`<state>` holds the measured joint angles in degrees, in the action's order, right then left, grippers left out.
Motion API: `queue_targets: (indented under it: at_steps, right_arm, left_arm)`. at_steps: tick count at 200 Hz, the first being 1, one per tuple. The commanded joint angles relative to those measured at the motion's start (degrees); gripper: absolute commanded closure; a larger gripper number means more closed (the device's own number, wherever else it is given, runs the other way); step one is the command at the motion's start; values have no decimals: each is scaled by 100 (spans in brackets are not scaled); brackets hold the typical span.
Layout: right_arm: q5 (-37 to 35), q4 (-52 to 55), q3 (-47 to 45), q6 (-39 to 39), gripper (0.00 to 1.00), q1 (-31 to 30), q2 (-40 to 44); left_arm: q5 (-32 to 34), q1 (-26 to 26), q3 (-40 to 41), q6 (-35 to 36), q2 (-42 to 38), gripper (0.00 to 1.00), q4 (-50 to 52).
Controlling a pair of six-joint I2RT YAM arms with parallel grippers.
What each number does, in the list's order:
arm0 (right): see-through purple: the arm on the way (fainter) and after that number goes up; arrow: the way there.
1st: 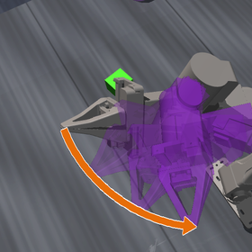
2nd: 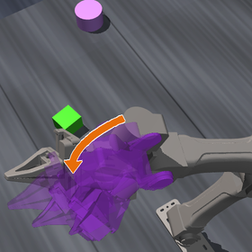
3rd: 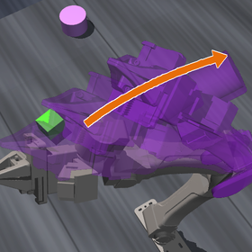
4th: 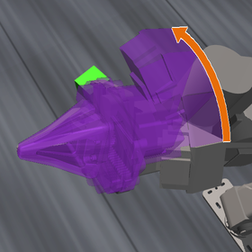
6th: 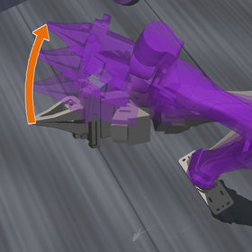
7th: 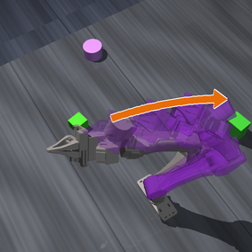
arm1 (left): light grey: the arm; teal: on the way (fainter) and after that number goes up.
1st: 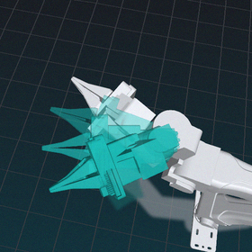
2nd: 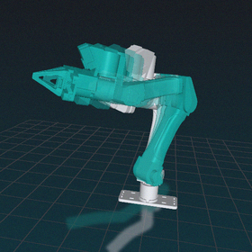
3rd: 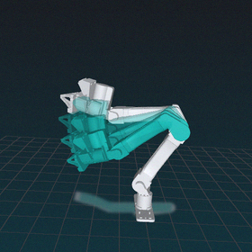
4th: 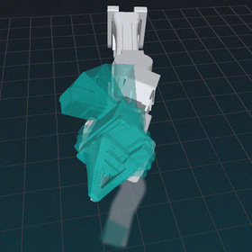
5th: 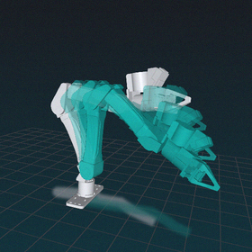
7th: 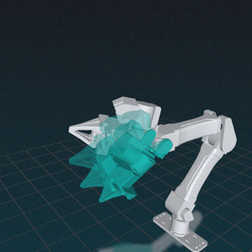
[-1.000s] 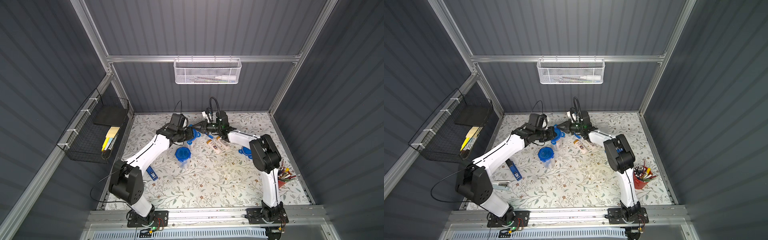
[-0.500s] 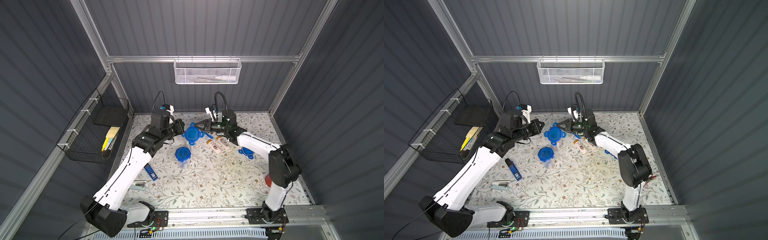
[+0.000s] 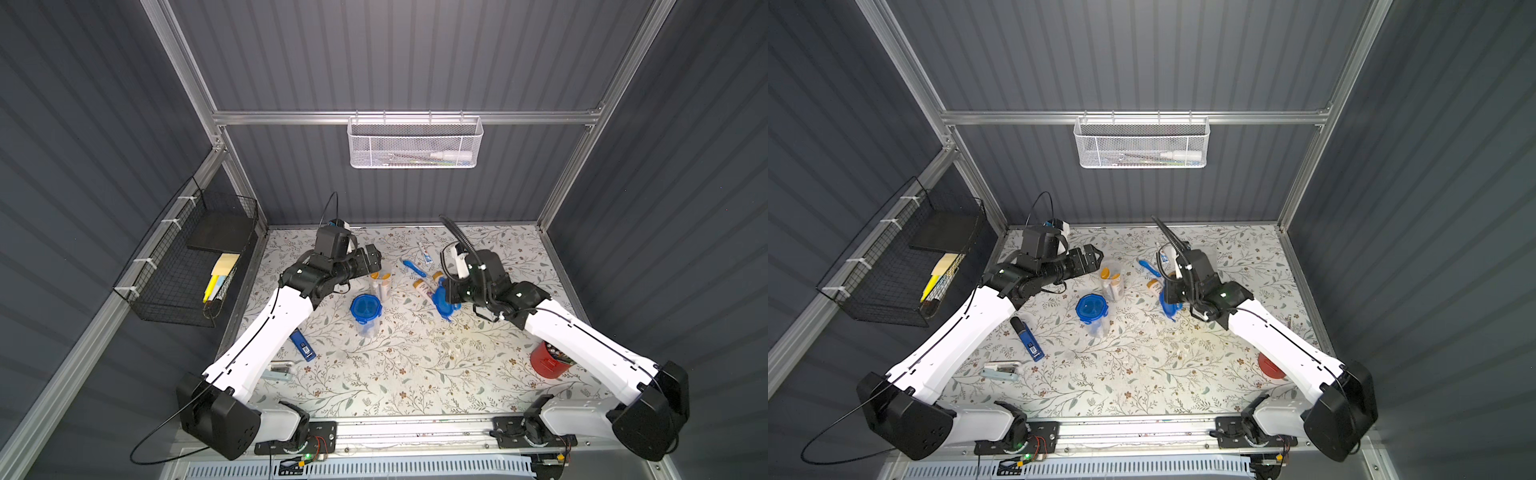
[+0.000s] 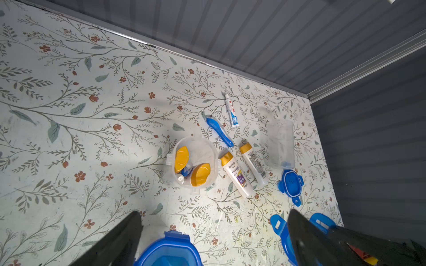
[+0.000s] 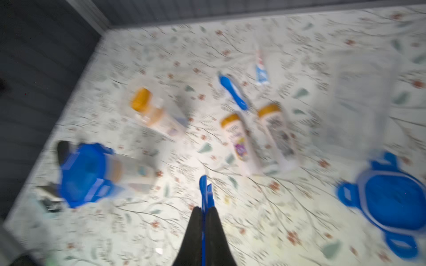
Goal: Take out toiletry kits
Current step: Place the lid at the center of the board.
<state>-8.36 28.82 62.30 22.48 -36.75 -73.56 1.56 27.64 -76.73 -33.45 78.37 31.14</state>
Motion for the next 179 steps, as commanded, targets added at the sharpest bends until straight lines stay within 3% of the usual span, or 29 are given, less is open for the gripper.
queue_targets:
  at_steps: [1, 33, 71, 179]
  right_arm:
    - [-1873, 1199, -62, -265, 100, -197, -10]
    - [-2794, 2045, 171, 117, 100, -479, -500]
    - [-3011, 3190, 723, 846, 100, -575, -1693]
    - [-2620, 1794, 85, 854, 100, -653, -2638]
  left_arm:
    - [63, -48, -169, 172, 216, 0, 138]
    - [107, -66, -160, 172, 433, 0, 144]
    - [206, -109, -279, 258, 744, 1, 269]
    - [-32, -214, -212, 265, 1117, 1, 191]
